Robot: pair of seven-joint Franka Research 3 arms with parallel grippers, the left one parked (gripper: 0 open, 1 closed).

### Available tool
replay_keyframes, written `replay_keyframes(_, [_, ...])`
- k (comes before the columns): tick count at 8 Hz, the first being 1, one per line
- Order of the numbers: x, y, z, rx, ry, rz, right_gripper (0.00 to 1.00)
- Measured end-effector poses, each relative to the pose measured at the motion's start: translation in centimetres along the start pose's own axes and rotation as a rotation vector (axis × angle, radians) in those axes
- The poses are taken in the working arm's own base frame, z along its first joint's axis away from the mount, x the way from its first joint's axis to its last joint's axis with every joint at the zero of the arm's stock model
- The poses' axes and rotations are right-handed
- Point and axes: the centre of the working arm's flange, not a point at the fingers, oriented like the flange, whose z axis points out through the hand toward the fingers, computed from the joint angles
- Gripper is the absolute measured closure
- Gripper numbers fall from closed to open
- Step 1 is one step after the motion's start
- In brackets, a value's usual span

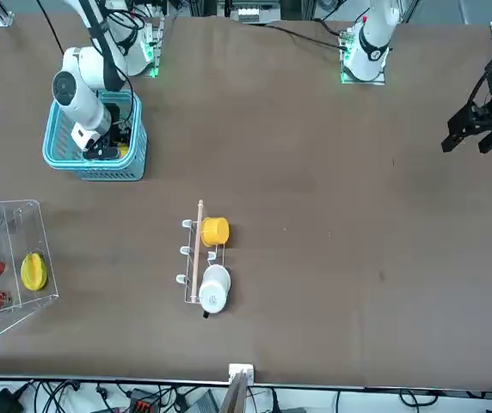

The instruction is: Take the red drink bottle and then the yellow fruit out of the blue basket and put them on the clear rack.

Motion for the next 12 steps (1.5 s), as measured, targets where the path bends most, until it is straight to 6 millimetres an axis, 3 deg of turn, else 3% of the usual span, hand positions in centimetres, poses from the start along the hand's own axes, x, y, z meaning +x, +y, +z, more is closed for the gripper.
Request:
replay_keyframes(2, [0.0, 0.0, 0.0, 0.000, 0.000, 0.000, 0.03])
replay_keyframes(3, [0.0, 0.0, 0.0, 0.000, 0.002, -0.001, 0.02])
replay_keyframes(9, [0.9, -0.1, -0.7, -0.001, 0.033, -0.003, 0.02])
replay_keyframes(12, [1.1, -0.1, -0.3, -0.006, 0.046, -0.004, 0.07])
